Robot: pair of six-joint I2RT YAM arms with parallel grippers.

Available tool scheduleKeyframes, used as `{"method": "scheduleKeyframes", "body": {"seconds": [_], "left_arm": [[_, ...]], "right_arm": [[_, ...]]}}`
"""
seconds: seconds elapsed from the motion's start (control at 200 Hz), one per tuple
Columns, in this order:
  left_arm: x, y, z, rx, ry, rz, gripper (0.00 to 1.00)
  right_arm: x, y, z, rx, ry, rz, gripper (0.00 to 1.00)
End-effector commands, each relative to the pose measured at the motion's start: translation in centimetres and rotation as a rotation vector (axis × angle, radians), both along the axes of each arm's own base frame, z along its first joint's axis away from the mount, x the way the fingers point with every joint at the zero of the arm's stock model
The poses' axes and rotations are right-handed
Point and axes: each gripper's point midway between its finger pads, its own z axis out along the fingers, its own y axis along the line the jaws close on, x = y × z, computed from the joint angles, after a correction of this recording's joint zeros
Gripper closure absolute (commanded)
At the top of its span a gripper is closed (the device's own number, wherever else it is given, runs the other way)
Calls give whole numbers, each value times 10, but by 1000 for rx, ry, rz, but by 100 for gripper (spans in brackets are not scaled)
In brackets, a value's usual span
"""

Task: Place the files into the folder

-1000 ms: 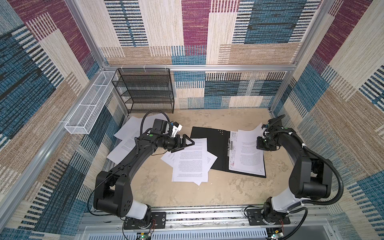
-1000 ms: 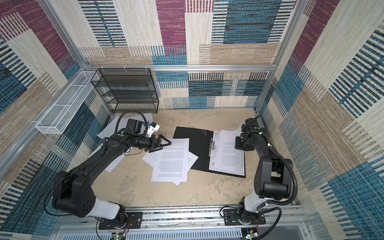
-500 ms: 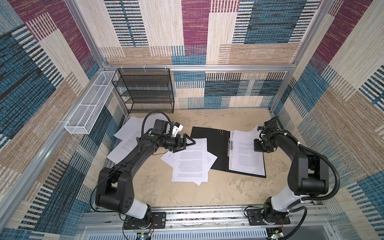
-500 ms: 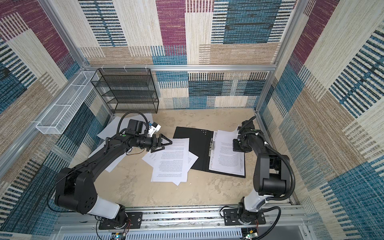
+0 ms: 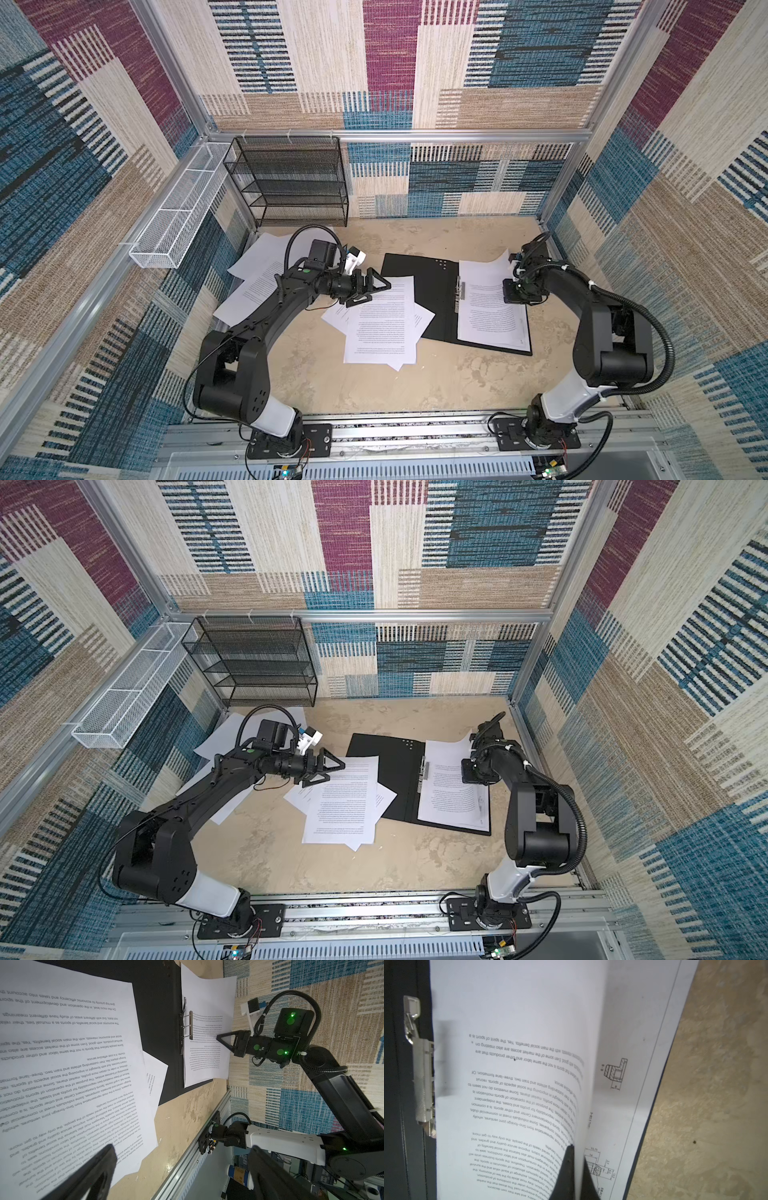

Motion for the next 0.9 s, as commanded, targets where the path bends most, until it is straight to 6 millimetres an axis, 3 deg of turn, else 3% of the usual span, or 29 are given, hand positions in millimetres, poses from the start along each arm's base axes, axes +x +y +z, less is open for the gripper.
{"method": "scheduleKeyframes", "body": {"seconds": [0.0,0.891], "left_arm": [[1,-2,1,-18,-5,-8,1],[2,-3,-8,-15,32,-3,1]], "right_arm": [[5,2,2,5,-28,10,100],[-8,-8,1,-60,-26,-9,100]]}}
